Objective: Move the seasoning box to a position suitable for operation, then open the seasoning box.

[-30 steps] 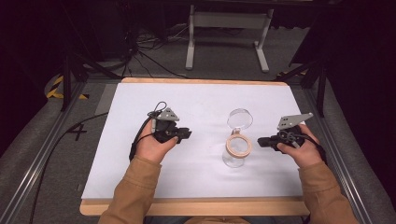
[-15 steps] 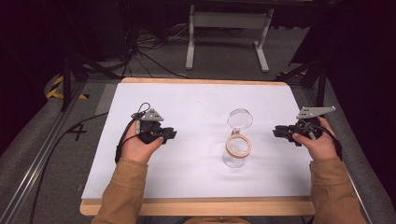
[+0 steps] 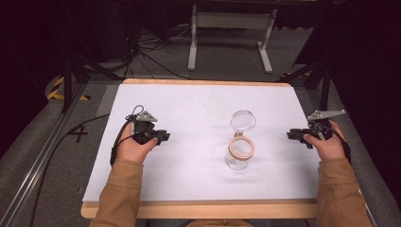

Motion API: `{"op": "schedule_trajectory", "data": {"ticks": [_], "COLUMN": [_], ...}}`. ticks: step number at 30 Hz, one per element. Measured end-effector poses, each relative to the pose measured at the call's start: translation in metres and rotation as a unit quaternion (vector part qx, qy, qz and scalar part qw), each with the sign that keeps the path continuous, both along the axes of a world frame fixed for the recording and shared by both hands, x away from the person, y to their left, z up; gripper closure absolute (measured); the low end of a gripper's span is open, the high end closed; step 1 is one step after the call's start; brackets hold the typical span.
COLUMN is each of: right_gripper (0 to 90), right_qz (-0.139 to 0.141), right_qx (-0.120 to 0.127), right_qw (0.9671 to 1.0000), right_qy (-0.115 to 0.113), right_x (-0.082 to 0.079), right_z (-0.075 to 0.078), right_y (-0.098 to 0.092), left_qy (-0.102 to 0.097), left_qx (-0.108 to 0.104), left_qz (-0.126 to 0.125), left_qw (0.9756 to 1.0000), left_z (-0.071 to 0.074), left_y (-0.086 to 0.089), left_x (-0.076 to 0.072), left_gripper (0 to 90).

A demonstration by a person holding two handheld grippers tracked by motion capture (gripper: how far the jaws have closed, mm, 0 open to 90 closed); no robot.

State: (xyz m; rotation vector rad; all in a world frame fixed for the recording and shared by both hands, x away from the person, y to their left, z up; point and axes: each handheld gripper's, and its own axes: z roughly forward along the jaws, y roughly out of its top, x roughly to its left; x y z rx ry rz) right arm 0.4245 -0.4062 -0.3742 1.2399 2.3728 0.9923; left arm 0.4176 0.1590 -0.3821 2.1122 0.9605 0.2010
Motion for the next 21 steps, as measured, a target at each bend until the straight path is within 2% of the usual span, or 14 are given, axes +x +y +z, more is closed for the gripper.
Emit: {"op": "schedule_trajectory", "data": {"ticks": [7, 12, 15, 17, 19, 21], "right_gripper": [70.8, 69.5, 68.5, 67.9, 67.3, 66.5], "right_qz": [-0.009, -0.009, -0.007, -0.007, -0.006, -0.006], "right_qx": [-0.009, -0.027, -0.039, -0.043, -0.054, -0.052], "right_qw": [0.9996, 0.9988, 0.9979, 0.9976, 0.9972, 0.9974], "right_qy": [0.026, 0.039, 0.051, 0.053, 0.051, 0.051], "right_x": [0.008, 0.012, 0.015, 0.016, 0.017, 0.017], "right_z": [-0.018, -0.03, -0.038, -0.041, -0.045, -0.045], "right_y": [-0.006, -0.007, -0.005, -0.004, -0.002, -0.001], "left_qy": [0.022, 0.034, 0.048, 0.049, 0.061, 0.062], "left_qx": [0.019, 0.031, 0.032, 0.037, 0.037, 0.039], "left_qz": [0.005, 0.003, 0.006, 0.006, 0.008, 0.008], "left_qw": [0.9996, 0.9989, 0.9983, 0.9981, 0.9974, 0.9973], "left_z": [-0.013, -0.023, -0.031, -0.033, -0.038, -0.04], "left_y": [0.004, 0.006, 0.006, 0.007, 0.008, 0.009], "left_x": [0.006, 0.011, 0.013, 0.015, 0.016, 0.017], "left_gripper": [74.7, 74.3, 74.2, 74.1, 73.8, 73.7]}}
